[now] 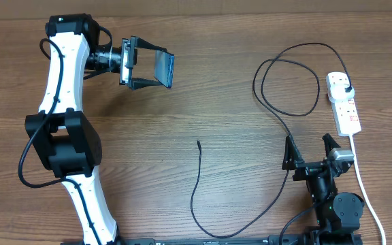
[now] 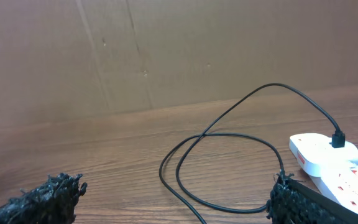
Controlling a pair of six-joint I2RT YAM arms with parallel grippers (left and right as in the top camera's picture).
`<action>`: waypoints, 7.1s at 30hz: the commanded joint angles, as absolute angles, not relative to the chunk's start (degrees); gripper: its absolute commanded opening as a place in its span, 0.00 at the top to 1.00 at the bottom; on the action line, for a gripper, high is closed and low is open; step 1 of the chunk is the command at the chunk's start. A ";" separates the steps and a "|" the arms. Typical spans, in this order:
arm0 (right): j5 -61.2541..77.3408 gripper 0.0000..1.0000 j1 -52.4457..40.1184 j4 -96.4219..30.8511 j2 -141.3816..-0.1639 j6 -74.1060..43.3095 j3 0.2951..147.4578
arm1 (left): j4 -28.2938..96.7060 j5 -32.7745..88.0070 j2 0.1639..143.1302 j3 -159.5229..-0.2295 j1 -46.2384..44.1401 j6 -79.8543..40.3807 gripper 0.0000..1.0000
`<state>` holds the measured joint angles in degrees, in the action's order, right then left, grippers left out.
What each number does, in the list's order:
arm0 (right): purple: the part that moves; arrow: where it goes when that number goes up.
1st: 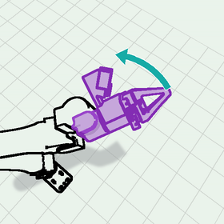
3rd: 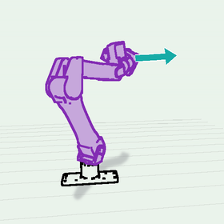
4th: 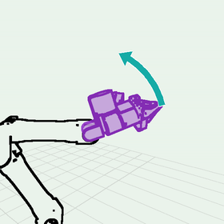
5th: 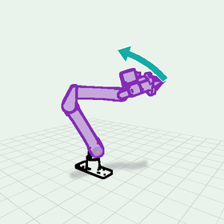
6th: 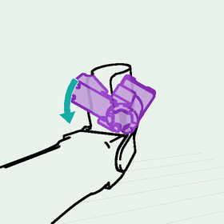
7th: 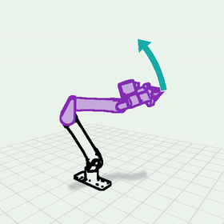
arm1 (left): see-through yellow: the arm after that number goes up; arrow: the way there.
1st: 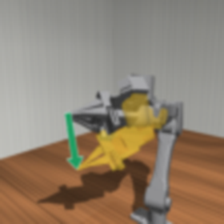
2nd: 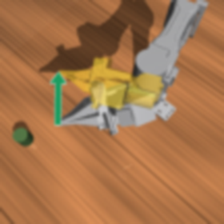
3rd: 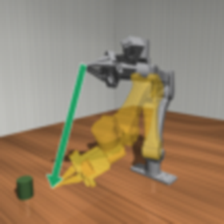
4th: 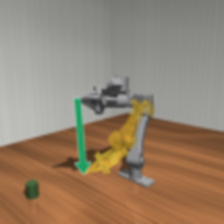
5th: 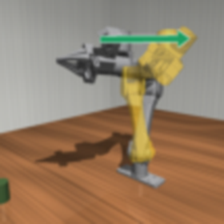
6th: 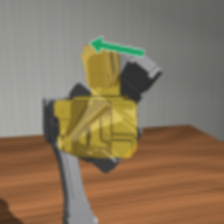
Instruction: Plug charger to phone and switch on socket
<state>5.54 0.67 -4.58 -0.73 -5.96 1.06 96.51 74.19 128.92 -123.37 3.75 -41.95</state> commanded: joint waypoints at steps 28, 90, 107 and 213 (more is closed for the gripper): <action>5.17 0.00 0.38 -4.43 -0.16 -5.56 0.47 | 96.84 76.09 128.55 -125.03 3.73 -41.10 0.96; 14.22 0.00 0.38 -0.14 -2.15 -28.45 3.42 | 96.84 60.01 128.55 -125.03 2.44 -42.09 0.96; 32.51 0.00 0.38 -20.05 -47.46 -26.98 36.99 | 96.84 59.70 128.55 -125.03 2.42 -42.41 0.96; 50.98 0.85 -7.07 2.50 -86.65 -47.75 45.80 | 68.71 38.33 128.57 -125.01 -30.39 -90.00 0.96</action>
